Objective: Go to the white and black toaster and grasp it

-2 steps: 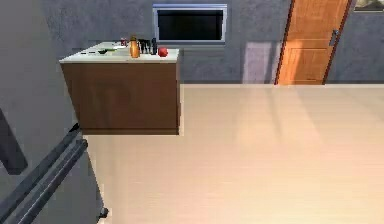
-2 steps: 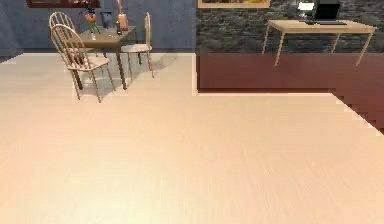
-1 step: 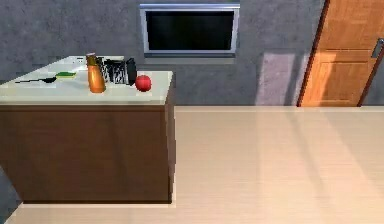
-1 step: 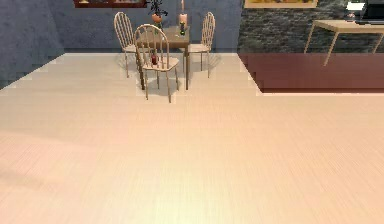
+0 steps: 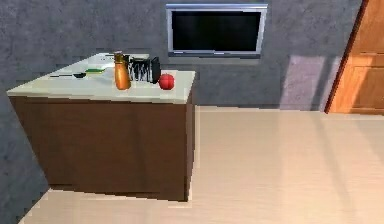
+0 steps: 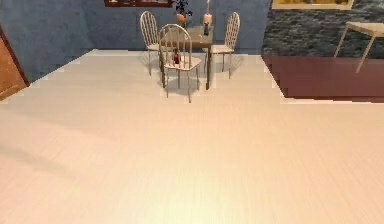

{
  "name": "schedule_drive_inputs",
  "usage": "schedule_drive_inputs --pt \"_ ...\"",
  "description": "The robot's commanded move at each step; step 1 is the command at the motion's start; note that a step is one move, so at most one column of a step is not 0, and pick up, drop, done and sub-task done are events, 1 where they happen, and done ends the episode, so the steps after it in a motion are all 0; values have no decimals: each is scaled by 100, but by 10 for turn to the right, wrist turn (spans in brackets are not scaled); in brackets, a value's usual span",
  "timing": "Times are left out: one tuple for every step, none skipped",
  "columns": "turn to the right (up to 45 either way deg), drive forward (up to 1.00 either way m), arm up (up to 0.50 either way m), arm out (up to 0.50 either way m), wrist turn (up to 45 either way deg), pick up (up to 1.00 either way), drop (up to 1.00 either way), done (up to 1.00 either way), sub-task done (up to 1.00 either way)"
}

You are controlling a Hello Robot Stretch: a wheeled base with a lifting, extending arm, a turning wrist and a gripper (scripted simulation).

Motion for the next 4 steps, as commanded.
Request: schedule_drive_inputs --pt "0 55 0 0 0 0 0 0 0" --pt "-450 0 0 0 0 0 0 0 0" --pt "-120 0 0 0 0 0 0 0 0" --pt "0 30 0 0 0 0 0 0 0"
